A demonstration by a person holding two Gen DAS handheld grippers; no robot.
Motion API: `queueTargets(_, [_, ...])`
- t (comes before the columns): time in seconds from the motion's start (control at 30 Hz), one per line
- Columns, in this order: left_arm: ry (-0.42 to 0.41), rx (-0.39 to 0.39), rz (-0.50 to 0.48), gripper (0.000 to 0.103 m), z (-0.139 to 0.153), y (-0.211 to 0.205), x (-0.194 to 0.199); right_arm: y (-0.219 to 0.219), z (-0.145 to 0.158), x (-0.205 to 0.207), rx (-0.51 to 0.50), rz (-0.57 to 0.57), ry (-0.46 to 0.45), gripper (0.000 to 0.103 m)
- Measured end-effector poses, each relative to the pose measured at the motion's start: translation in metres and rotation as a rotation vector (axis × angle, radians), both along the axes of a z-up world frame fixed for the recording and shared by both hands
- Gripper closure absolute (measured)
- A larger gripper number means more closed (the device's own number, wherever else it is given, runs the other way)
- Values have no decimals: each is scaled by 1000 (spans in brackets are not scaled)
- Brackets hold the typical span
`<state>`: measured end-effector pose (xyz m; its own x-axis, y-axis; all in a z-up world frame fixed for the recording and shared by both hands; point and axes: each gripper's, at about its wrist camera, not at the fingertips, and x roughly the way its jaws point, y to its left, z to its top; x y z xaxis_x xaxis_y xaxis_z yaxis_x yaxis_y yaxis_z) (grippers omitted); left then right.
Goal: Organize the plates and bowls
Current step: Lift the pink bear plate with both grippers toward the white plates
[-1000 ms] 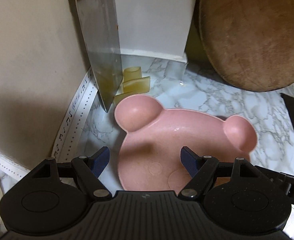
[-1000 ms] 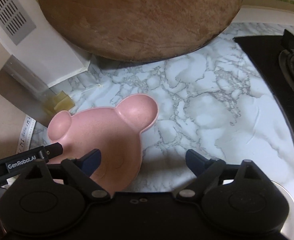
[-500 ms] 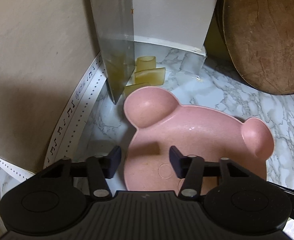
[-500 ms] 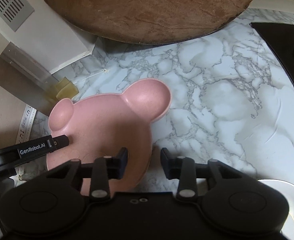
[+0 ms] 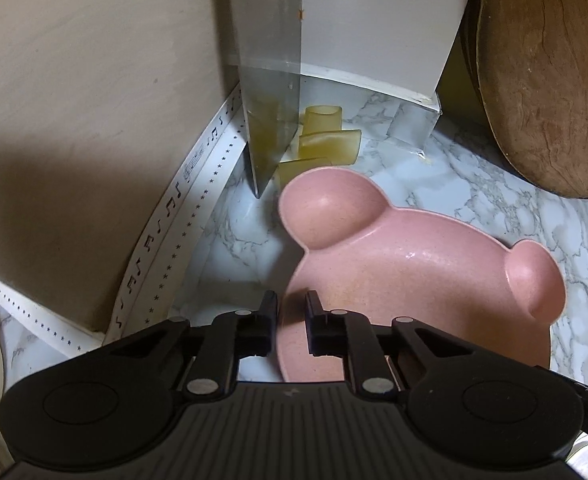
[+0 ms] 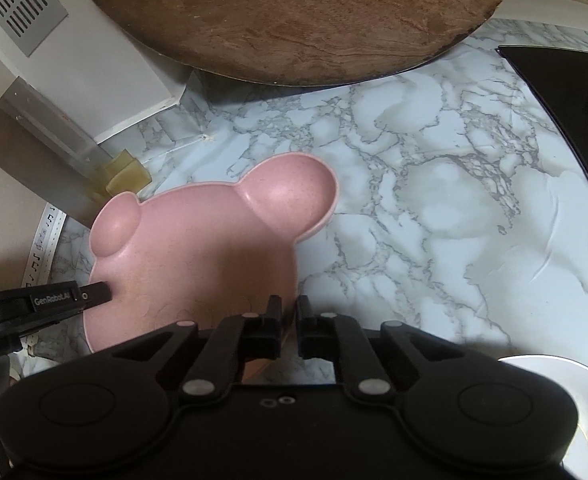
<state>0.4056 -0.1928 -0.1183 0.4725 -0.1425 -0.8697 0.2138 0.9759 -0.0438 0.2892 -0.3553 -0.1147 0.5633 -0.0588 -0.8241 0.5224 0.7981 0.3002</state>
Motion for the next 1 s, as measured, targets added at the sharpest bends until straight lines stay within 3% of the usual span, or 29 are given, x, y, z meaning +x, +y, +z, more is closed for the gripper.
queueTargets(0.47, [-2, -40, -17, 91, 18, 11, -26, 9, 19, -24, -45, 21, -51, 95])
queueTargets(1.0, [-48, -102, -85, 90, 69, 17, -81, 14, 53, -82, -66, 31, -87, 95])
